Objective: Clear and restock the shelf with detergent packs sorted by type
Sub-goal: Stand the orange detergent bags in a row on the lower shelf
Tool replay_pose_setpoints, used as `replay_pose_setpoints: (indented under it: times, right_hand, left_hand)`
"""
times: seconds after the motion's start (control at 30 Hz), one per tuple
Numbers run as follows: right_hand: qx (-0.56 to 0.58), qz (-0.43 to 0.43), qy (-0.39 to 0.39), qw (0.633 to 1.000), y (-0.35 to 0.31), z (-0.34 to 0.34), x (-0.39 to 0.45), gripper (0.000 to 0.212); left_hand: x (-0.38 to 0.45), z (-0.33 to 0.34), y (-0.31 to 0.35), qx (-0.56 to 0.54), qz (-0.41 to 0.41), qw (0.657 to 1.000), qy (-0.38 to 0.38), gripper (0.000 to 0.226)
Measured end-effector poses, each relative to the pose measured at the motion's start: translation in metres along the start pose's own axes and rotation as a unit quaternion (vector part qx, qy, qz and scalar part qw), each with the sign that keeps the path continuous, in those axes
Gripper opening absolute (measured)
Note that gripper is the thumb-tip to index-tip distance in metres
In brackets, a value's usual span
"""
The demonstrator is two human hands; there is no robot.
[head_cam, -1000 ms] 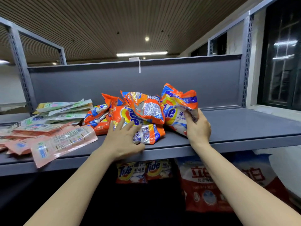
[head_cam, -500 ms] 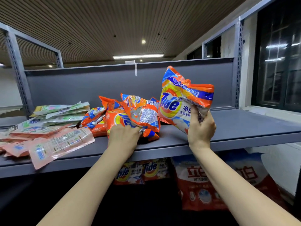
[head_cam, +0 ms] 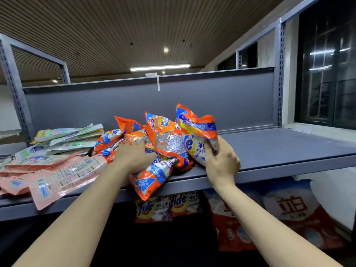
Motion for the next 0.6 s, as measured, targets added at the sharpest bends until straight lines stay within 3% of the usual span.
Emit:
replay_pose_setpoints:
  times: [0.17, 0.37, 0.47, 0.6]
  right_hand:
    - [-0.022, -0.002, -0.042, 0.999, 0.005, 0.018, 0.010, 0.029]
    - [-0.033, -0.019, -0.047, 0.998, 0.004, 0.022, 0.009, 0.028]
    - [-0.021, -0.002, -0.053, 0.998, 0.008, 0.023, 0.009, 0.031]
    - [0.009, 0.031, -0.038, 0.999, 0.013, 0.016, 0.007, 0.034]
  left_hand:
    - [0.006, 0.002, -0.006, 0.135, -0.025, 0.991, 0.004, 0.067]
    - [0.005, 0.002, -0.065, 0.098, -0.183, 0.975, -0.075, 0.084]
    - [-0.002, 0.010, -0.091, 0.032, -0.222, 0.969, -0.106, 0.071]
    - [-0.009, 0.005, -0.101, -0.092, -0.241, 0.965, -0.039, 0.039]
Point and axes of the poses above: each hand's wrist, its own x-axis towards the middle knuckle, its own z-axis out of the palm, y = z × x, the point moved 10 cm from there along x, towards the middle knuckle, and after that the axes turned 13 degrees about -z, right-handed, at the moved point
